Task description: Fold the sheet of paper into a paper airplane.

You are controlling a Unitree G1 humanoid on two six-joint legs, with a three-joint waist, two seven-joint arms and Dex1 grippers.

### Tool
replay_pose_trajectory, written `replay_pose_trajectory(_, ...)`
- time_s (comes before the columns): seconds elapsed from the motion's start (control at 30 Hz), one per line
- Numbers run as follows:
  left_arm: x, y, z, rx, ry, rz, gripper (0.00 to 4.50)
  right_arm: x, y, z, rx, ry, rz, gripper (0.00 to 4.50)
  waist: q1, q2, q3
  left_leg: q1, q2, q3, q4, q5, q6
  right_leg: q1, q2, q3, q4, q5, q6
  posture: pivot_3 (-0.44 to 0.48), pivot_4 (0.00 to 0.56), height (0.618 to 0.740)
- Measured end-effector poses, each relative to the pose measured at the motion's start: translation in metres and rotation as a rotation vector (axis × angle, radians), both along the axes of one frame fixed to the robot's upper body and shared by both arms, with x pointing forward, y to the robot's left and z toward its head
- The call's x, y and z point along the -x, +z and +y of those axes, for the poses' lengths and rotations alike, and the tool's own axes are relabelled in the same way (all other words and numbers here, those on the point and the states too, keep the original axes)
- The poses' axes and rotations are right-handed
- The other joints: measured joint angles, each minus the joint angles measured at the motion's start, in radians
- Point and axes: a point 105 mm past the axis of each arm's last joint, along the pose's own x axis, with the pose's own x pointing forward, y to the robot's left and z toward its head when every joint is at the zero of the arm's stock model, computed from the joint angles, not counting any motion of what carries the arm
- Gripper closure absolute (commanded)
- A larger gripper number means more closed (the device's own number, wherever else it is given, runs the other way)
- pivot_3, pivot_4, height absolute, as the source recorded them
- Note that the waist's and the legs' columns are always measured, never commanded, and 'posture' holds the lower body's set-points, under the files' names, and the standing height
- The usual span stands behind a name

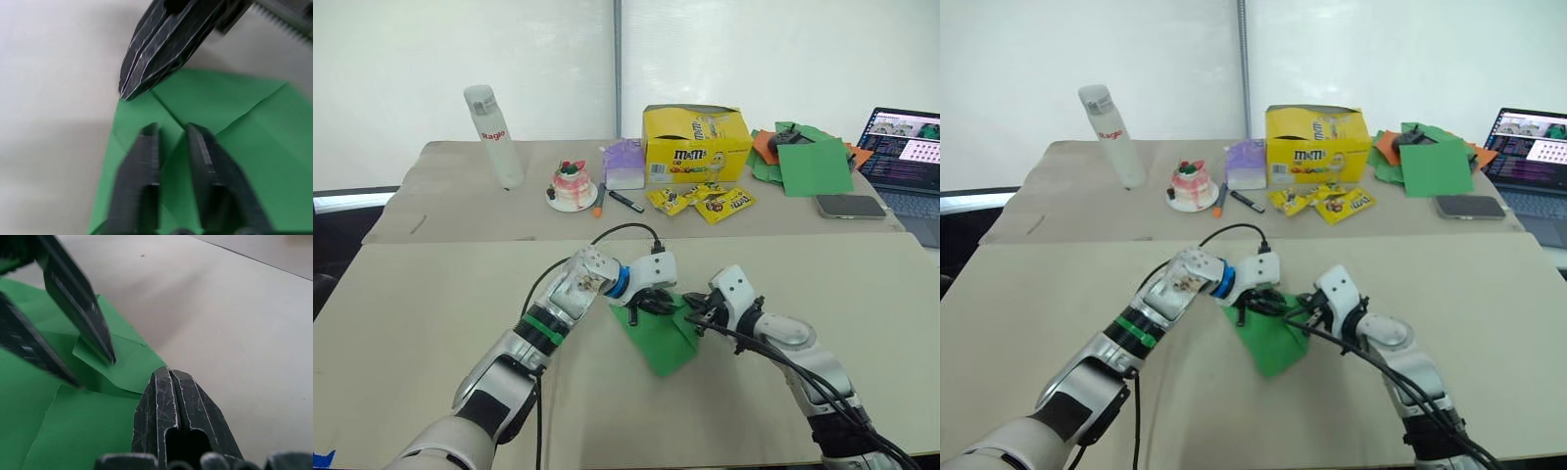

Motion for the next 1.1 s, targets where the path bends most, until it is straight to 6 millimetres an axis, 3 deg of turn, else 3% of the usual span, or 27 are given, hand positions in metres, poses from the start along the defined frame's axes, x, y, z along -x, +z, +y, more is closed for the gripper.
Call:
replay_pose_trajectory(0.07, -0.006, 0.005, 0.016, 0.012, 0.044, 0.054, 1.66, 0.000, 0.000, 0.001, 0.002, 0.002, 0.000, 4.50, -0.002, 0.000, 0.000, 0.000, 0.000, 0.000, 0.000, 0.000, 0.000, 0.000, 0.000, 0.000, 0.000, 0.000, 0.000, 0.000, 0.150, 0.740)
replay_pose_trajectory(0.13, -0.015, 0.014, 0.027, 0.038, 0.091, 0.072, 1.66, 0.001, 0.000, 0.000, 0.006, 0.003, 0.000, 4.50, -0.001, 0.000, 0.000, 0.000, 0.000, 0.000, 0.000, 0.000, 0.000, 0.000, 0.000, -0.001, 0.000, 0.000, 0.000, 0.000, 0.150, 0.740)
replay_pose_trajectory(0.2, -0.023, 0.024, 0.031, 0.087, 0.131, 0.080, 2.10, 0.002, -0.001, 0.000, 0.008, 0.001, 0.000, 4.50, 0.001, 0.000, 0.000, 0.000, 0.000, -0.001, 0.001, 0.000, 0.000, 0.000, 0.000, -0.001, 0.000, 0.000, 0.000, 0.000, 0.150, 0.740)
replay_pose_trajectory(0.3, -0.035, 0.040, 0.031, 0.182, 0.196, 0.084, 3.13, 0.004, -0.001, -0.001, 0.009, -0.005, -0.003, 4.50, 0.002, 0.000, 0.000, 0.000, 0.000, -0.001, 0.001, 0.000, 0.000, 0.000, -0.001, -0.001, 0.000, 0.000, 0.000, 0.000, 0.150, 0.740)
replay_pose_trajectory(0.43, -0.028, 0.024, 0.017, 0.209, 0.201, 0.125, 4.46, 0.005, 0.000, 0.000, 0.010, -0.007, 0.000, 4.50, 0.001, 0.000, -0.001, 0.000, 0.000, 0.000, 0.001, 0.000, 0.000, 0.000, -0.001, -0.001, 0.003, 0.000, 0.000, 0.000, 0.150, 0.740)
replay_pose_trajectory(0.57, -0.012, -0.006, 0.005, 0.169, 0.187, 0.169, 4.49, 0.007, 0.000, 0.000, 0.010, -0.007, 0.004, 4.50, -0.001, 0.000, -0.001, 0.000, 0.001, 0.000, 0.000, 0.000, 0.000, 0.000, 0.000, -0.001, 0.003, 0.000, 0.000, 0.000, 0.150, 0.740)
replay_pose_trajectory(0.73, -0.012, -0.018, 0.004, 0.127, 0.205, 0.107, 4.49, 0.010, 0.000, 0.000, 0.012, -0.010, 0.014, 4.50, 0.001, 0.000, -0.001, 0.000, 0.001, 0.000, 0.000, 0.000, 0.000, 0.000, -0.001, -0.001, 0.002, 0.000, 0.000, 0.000, 0.150, 0.740)
replay_pose_trajectory(1.1, -0.006, -0.023, 0.000, 0.123, 0.183, 0.037, 4.49, 0.010, 0.003, 0.001, -0.006, -0.023, 0.040, 4.50, 0.005, 0.000, -0.002, 0.000, 0.001, 0.000, 0.000, 0.000, 0.000, 0.000, -0.001, -0.001, -0.001, 0.000, 0.000, 0.000, 0.150, 0.740)
